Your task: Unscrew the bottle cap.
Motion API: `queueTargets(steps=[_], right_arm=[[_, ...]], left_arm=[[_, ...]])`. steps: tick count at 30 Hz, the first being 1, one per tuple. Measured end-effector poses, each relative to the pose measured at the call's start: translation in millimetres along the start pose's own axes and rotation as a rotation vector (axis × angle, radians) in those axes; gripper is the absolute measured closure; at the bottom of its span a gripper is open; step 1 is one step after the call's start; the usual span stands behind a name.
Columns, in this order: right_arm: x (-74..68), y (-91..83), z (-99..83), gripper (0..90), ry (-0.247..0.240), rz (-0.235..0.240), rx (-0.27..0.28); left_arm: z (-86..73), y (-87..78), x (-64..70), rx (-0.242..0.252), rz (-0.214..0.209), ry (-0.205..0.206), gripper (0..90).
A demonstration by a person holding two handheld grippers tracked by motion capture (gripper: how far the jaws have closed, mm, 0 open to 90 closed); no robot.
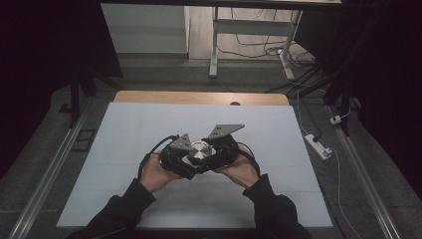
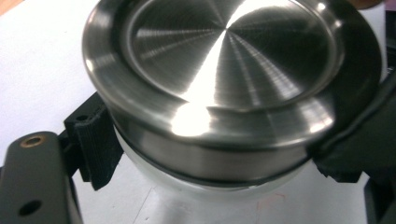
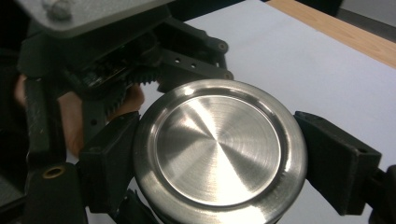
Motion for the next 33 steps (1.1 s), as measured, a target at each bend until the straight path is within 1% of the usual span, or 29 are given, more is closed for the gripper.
queueTargets(steps=[1, 3, 4, 6, 7, 12, 13, 14, 16, 17, 18, 19, 20, 22, 24, 26, 27, 29, 30, 33], right_arm=[[0.2, -0.7, -0.3, 18.0, -0.012, 0.02, -0.002], [1.0, -2.5, -0.9, 18.0, -0.033, 0.062, -0.008], [1.5, -3.3, -1.3, 18.0, -0.043, 0.083, -0.012], [2.8, -4.8, -2.3, 17.9, -0.064, 0.123, -0.018], [3.5, -5.4, -3.0, 18.0, -0.067, 0.146, -0.021], [6.1, -7.2, -6.7, 17.9, -0.116, 0.267, -0.041], [6.4, -7.8, -7.6, 17.9, -0.133, 0.284, -0.049], [6.2, -8.5, -8.8, 17.8, -0.151, 0.301, -0.054], [5.8, -9.5, -9.9, 17.4, -0.16, 0.317, -0.053], [5.5, -9.9, -9.8, 14.8, -0.151, 0.311, -0.047], [5.2, -10.5, -9.1, 8.9, -0.134, 0.305, -0.042], [5.9, -11.8, -7.0, 6.5, -0.109, 0.285, -0.032], [6.2, -13.4, -5.5, 5.6, -0.097, 0.276, -0.024], [8.3, -18.4, -1.0, 2.0, -0.076, 0.226, -0.002], [10.4, -22.8, 3.3, 1.5, -0.054, 0.159, 0.016], [10.0, -25.0, 6.5, 1.5, -0.032, 0.099, 0.03], [9.7, -25.0, 7.7, 1.9, -0.022, 0.073, 0.035], [8.6, -23.6, 8.8, 3.1, -0.005, 0.017, 0.033], [7.1, -22.4, 8.8, 3.9, -0.003, 0.006, 0.033], [3.7, -16.8, 8.0, 4.5, 0.022, -0.02, 0.026]], left_arm=[[0.0, -0.1, 0.5, 0.008, -0.016, 0.006, 15.7], [0.6, 0.6, 2.3, 0.02, -0.034, 0.005, 15.7], [0.7, 0.6, 2.8, 0.018, -0.041, 0.013, 15.7], [1.0, 1.2, 4.3, 0.02, -0.055, 0.017, 15.7], [1.1, 1.4, 5.1, 0.019, -0.063, 0.021, 15.7], [0.6, 2.7, 9.8, 0.011, -0.103, 0.068, 15.7], [0.3, 3.0, 11.0, 0.006, -0.11, 0.084, 15.6], [0.3, 3.3, 11.8, 0.005, -0.113, 0.088, 15.7], [0.8, 3.5, 12.6, 0.007, -0.116, 0.095, 15.7], [1.4, 3.0, 12.7, 0.012, -0.113, 0.093, 15.6], [2.0, 2.0, 12.3, 0.015, -0.107, 0.089, 15.7], [2.5, 1.3, 11.7, 0.018, -0.1, 0.087, 15.7], [2.9, 0.5, 11.2, 0.023, -0.093, 0.076, 15.7], [2.9, -1.2, 8.6, 0.023, -0.073, 0.063, 15.7], [2.3, -2.2, 5.3, 0.019, -0.047, 0.053, 15.7], [1.4, -2.2, 2.4, 0.016, -0.026, 0.029, 15.7], [1.2, -1.9, 1.7, 0.017, -0.015, 0.015, 15.7], [0.0, -2.1, -0.7, 0.001, 0.011, 0.003, 15.7], [-0.1, -1.9, -1.4, 0.003, 0.022, -0.013, 15.7], [-0.3, -2.0, -3.4, 0.004, 0.041, -0.031, 15.7]])
Point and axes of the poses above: each handheld gripper's, and its own axes: y roughly forward along the jaws, z roughly out of its top, x roughly to its right, the point moved 6 cm from there along y, roughly forward along the jaws, and after that the axes turned 6 degrees about y, right-handed, at the moved point
